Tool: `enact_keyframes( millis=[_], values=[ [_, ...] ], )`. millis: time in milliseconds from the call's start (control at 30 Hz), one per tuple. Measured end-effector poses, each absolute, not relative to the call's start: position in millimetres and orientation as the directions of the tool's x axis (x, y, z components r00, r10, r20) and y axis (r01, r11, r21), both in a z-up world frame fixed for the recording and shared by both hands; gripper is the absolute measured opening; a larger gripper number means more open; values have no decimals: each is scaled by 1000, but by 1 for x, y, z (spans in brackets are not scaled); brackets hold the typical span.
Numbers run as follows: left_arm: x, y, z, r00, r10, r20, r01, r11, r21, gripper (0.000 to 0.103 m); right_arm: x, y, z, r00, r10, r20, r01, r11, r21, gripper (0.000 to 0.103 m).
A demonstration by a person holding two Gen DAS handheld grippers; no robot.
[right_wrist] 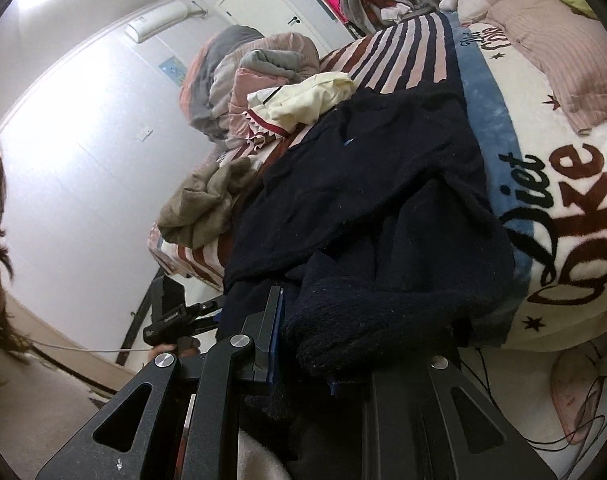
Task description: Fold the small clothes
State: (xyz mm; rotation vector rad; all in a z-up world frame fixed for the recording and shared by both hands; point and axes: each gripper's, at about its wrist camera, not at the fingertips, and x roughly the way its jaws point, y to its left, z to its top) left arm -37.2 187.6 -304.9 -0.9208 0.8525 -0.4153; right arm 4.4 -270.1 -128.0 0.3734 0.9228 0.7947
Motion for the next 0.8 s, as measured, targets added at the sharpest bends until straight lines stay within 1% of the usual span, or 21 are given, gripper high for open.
enact_keyframes(
  millis=[167,200,233,267,300,333,367,400,433,500,533,600,633,800],
  values=[
    [-27,182,-306,629,-674,-387,22,513,-858,77,6,-265,-130,342,739,-581,-441,672,595,12],
    [-25,179,-306,626,-677,-387,24,513,-858,71,6,-264,-130,340,739,-582,-439,672,596,12],
    [-24,177,-305,623,-676,-394,30,523,-852,58,6,-264,-132,338,740,-581,-438,670,599,12],
    [-25,175,-302,625,-670,-402,35,538,-842,52,7,-264,-132,337,742,-580,-436,669,602,12],
    [-25,175,-298,627,-659,-416,37,558,-829,42,7,-264,-132,336,743,-578,-435,667,605,12],
    [-25,175,-292,625,-637,-452,33,600,-800,33,6,-264,-133,335,748,-573,-434,662,610,12],
    [-25,174,-290,622,-621,-477,31,628,-778,27,6,-263,-133,334,752,-568,-434,658,615,12],
    [-28,173,-286,621,-606,-497,30,652,-757,19,5,-264,-133,333,760,-558,-435,649,625,12],
    [-32,174,-278,633,-604,-484,46,653,-756,16,3,-265,-133,331,778,-535,-434,628,646,12],
    [-39,178,-265,648,-650,-397,100,589,-802,16,-1,-268,-136,321,819,-476,-425,574,700,12],
    [-44,179,-254,662,-640,-389,116,601,-791,16,-4,-266,-136,316,829,-461,-430,559,709,12],
    [-49,175,-234,680,-603,-417,131,660,-740,15,-13,-261,-134,320,824,-467,-457,566,686,12],
    [-53,172,-219,691,-588,-421,147,684,-714,15,-16,-261,-134,320,831,-456,-462,557,690,12],
    [-75,156,-171,718,-582,-382,236,720,-653,15,-37,-266,-123,346,860,-374,-503,507,700,12]
  ],
)
